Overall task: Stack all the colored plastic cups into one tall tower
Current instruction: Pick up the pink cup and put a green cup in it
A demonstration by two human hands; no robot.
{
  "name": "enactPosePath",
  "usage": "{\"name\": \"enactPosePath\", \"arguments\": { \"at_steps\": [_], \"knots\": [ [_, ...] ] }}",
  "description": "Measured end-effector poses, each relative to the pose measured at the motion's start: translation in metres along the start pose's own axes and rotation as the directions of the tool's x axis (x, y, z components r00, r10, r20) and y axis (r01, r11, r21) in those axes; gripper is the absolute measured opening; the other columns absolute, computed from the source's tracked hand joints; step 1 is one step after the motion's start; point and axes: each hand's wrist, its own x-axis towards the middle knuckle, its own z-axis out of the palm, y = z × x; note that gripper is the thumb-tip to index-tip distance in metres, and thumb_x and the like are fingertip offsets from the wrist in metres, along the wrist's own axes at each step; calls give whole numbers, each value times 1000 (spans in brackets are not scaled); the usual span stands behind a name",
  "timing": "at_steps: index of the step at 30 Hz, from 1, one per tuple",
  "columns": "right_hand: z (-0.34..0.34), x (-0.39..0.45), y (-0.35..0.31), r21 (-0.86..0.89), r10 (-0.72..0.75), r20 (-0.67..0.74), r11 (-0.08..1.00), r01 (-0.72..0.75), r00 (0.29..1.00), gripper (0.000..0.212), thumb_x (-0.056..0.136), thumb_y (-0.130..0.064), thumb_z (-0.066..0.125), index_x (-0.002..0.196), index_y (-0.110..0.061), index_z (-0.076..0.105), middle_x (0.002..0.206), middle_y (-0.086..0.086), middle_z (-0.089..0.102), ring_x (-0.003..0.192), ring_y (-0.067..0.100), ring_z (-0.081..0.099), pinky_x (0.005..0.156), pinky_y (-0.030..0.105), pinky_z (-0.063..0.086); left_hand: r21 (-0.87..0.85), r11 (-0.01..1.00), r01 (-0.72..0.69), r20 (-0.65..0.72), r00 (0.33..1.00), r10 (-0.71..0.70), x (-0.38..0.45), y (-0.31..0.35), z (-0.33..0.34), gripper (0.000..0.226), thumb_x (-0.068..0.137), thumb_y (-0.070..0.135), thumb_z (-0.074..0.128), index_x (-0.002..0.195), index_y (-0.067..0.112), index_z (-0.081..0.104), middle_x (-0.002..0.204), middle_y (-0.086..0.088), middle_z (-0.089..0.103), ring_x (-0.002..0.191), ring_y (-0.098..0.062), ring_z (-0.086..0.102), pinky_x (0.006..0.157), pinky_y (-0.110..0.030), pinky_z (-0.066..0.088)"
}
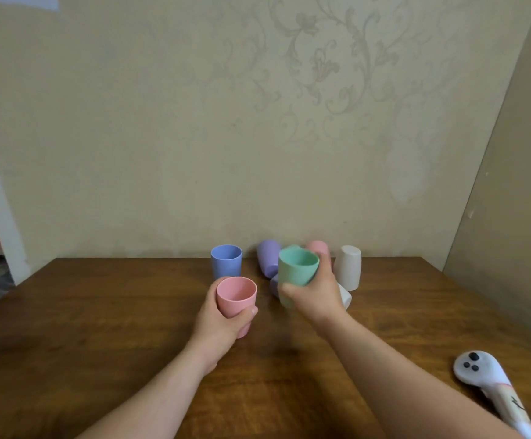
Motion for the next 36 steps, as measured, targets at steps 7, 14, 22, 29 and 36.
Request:
{"name": "enactPosePath", "arguments": {
  "at_steps": [7, 14, 22, 29, 36],
  "knots": [
    [32, 7, -62, -40, -159, 214, 984, 171, 964, 109, 78, -24, 94, 164, -38, 29, 129, -5, 69, 115, 13, 72, 98, 32, 62, -14, 1000, 13, 3, 1000, -13, -11, 11, 5, 59, 86, 11, 90, 125, 42, 58, 111, 13, 74, 85, 12, 71, 60, -7, 53],
    [58, 0, -43, 1, -130, 307, 991, 136, 943, 98, 85, -19, 92, 162, -30, 32, 128, -15, 58, 124, 14, 62, 102, 28, 53, -58, 998, -7, -16, 1000, 7, -10, 8, 4, 75, 82, 10, 92, 136, 46, 54, 114, 14, 77, 89, 9, 74, 63, -12, 57],
    [60, -3, -18, -42, -36, 389, 998, 57, 920, 73, 72, -40, 87, 134, -33, 49, 123, -6, 71, 116, 17, 73, 102, 46, 62, -71, 997, 18, 6, 1000, -18, -8, 2, 2, 88, 79, 4, 90, 124, 69, 52, 116, 19, 78, 103, 3, 75, 72, -24, 64],
    [60, -4, -14, -19, -63, 370, 997, 76, 927, 56, 89, -44, 82, 134, -34, 51, 126, -10, 71, 118, 13, 70, 103, 39, 59, 32, 999, -14, 18, 1000, 13, -9, 5, 3, 80, 79, 6, 90, 135, 52, 56, 114, 19, 79, 100, 3, 75, 68, -18, 60],
    [19, 7, -27, -172, -94, 533, 961, 217, 841, 87, 94, -49, 82, 164, -26, 36, 153, -5, 56, 128, 9, 53, 108, 23, 42, 81, 997, -1, 7, 1000, 1, -9, 6, 7, 78, 84, 17, 92, 139, 48, 47, 119, 22, 71, 96, 10, 72, 65, -10, 56]
  ]
}}
